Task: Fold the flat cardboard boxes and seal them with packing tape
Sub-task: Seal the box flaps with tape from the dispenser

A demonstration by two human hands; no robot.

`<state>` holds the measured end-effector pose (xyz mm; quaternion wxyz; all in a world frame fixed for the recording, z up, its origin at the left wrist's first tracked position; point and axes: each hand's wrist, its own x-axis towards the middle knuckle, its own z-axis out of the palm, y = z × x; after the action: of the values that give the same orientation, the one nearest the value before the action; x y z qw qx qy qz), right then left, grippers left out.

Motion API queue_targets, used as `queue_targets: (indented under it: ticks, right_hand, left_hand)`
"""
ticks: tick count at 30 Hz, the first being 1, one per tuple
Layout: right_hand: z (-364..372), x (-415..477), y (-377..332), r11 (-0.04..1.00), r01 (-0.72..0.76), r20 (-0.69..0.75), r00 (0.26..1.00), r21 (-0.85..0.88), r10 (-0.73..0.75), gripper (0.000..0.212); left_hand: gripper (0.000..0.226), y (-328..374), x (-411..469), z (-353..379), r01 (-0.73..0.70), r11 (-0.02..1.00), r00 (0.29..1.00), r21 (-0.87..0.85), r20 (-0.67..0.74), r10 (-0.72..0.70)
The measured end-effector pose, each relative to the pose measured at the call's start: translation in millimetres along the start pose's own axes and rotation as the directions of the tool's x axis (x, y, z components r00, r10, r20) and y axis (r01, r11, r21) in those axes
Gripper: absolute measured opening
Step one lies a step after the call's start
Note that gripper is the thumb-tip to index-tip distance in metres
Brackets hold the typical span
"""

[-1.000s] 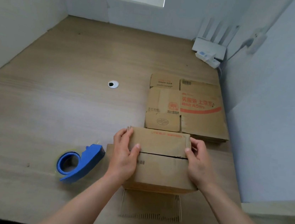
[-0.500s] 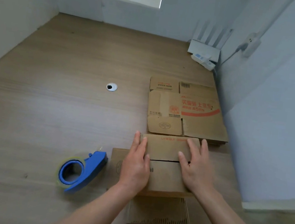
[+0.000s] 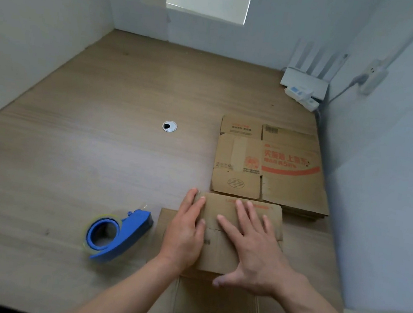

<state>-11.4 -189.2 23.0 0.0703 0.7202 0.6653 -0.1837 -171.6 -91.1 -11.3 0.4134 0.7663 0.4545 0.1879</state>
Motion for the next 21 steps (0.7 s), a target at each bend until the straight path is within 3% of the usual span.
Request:
queue_targets:
  ticks: [7, 10, 12, 15, 18, 21]
  right_hand:
    - [4, -1, 5, 0.998, -0.008, -0.087, 0.996, 0.055, 0.013, 0.124]
    - [2, -2, 5, 0.996, -0.013, -0.047, 0.999, 0.085, 0.017, 0.124]
    - [3, -2, 5, 0.996, -0.014, -0.047, 0.999, 0.085, 0.018, 0.124]
    - [4, -1, 5, 0.995, -0.004, -0.065, 0.998, 0.102, 0.011, 0.123]
    - [3, -2, 5, 0.997, -0.009, -0.066, 0.998, 0.082, 0.014, 0.118]
    - [2, -4, 4, 0.997, -0.003, -0.073, 0.997, 0.077, 0.009, 0.11]
  left_hand:
    - [0.051, 5, -1, -10, -0.03, 0.999, 0.999, -0.021, -0.037, 0.029]
    - [0.054, -23, -18, -46, 0.047, 0.999, 0.965, -0.005, -0.258, -0.047]
    - [0.055, -65, -38, -73, 0.185, 0.966, 0.915, 0.183, -0.39, -0.102]
    - [0.065, -114, -60, -93, 0.384, 0.821, 0.915, 0.422, -0.291, -0.278]
    - [0.064, -128, -57, -89, 0.395, 0.75, 0.913, 0.531, -0.139, -0.383]
    - [0.051, -130, -44, -81, 0.396, 0.708, 0.902, 0.585, -0.105, -0.418]
